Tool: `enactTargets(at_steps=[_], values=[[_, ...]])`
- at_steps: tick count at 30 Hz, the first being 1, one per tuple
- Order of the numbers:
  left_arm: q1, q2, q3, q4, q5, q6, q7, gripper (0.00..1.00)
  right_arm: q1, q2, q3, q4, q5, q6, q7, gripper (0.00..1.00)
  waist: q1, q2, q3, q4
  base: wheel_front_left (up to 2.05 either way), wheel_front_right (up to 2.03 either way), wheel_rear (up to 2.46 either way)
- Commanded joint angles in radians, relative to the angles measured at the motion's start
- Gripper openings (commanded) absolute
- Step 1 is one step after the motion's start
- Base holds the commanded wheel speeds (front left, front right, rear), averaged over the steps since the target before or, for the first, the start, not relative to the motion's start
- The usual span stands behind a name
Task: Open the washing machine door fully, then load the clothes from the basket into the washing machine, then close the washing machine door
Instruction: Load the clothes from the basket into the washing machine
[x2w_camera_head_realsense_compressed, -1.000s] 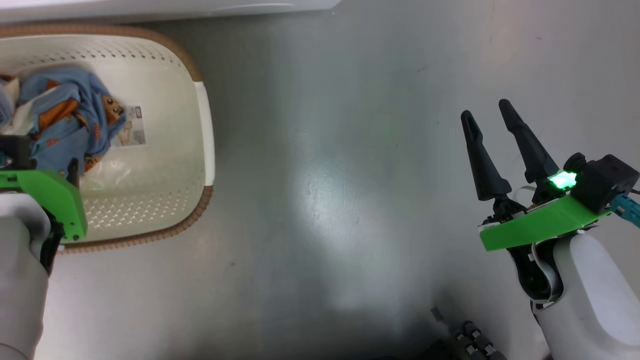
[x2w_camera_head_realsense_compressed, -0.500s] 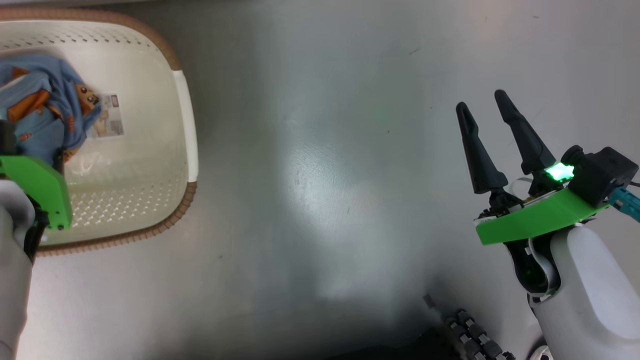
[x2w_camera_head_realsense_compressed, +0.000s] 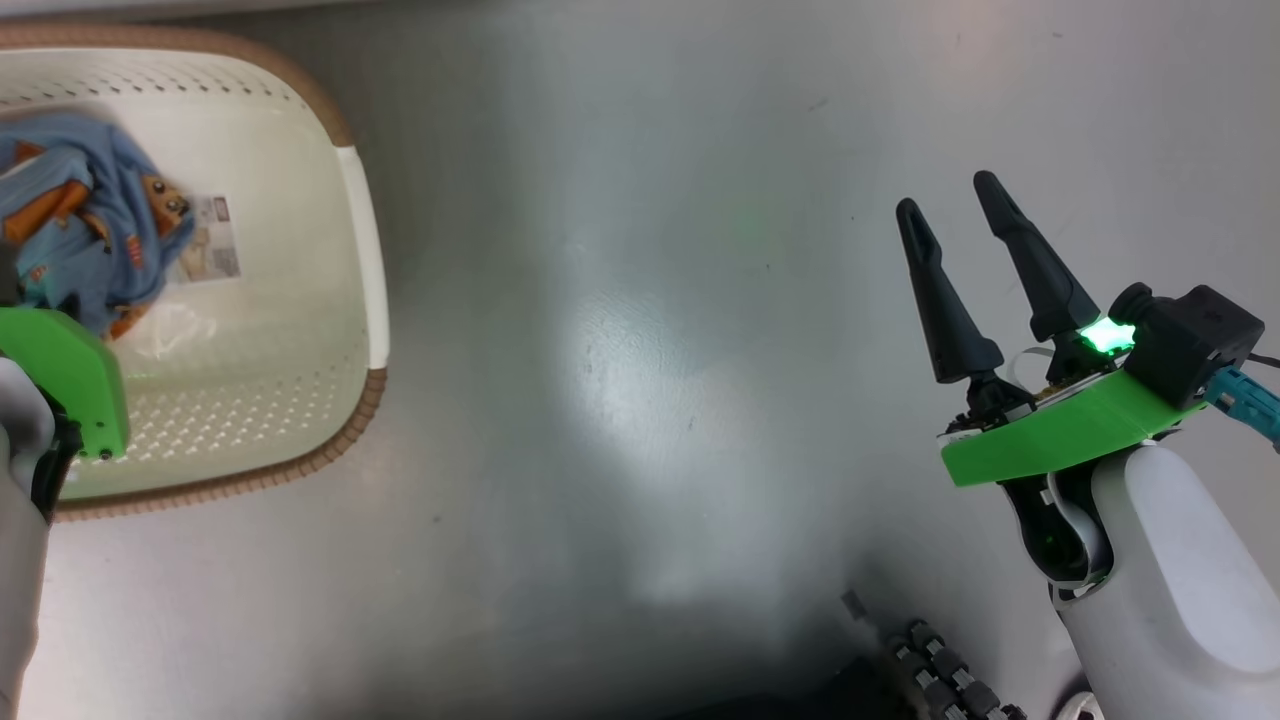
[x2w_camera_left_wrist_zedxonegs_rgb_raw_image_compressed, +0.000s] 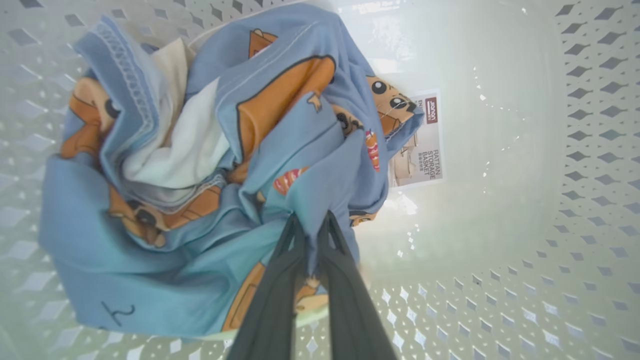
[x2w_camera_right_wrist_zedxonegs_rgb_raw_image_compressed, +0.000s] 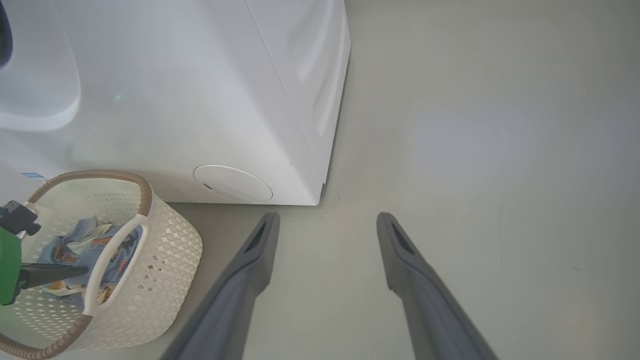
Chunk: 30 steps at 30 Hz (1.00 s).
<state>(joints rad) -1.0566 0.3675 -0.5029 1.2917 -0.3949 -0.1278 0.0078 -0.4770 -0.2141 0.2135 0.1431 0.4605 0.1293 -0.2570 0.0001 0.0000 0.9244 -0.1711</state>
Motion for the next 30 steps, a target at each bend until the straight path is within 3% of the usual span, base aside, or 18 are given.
enactTargets(at_steps=[1, 18, 30], values=[[0.011, 0.044, 0.016, -0.001, -0.007, 0.001, -0.014, 0.00, 0.035, -0.004, 0.018, -0.015, -0.011, 0.001, -0.005, 1.00, -0.0001, 0.0000, -0.011, 0.008, 0.00, 0.00, 0.00], [0.134, -0.041, 0.133, -0.009, -0.183, -0.002, -0.238, 0.00, 0.060, -0.023, 0.002, 0.032, 0.003, 0.001, -0.005, 1.00, -0.0001, 0.0000, -0.245, 0.069, 0.00, 0.00, 0.00], [0.314, -0.056, 0.153, -0.222, -0.237, -0.003, -0.269, 0.00, 0.133, -0.035, -0.008, 0.072, 0.027, 0.001, -0.005, 1.00, -0.0001, 0.0000, -0.454, 0.100, 0.00, 0.00, 0.00]])
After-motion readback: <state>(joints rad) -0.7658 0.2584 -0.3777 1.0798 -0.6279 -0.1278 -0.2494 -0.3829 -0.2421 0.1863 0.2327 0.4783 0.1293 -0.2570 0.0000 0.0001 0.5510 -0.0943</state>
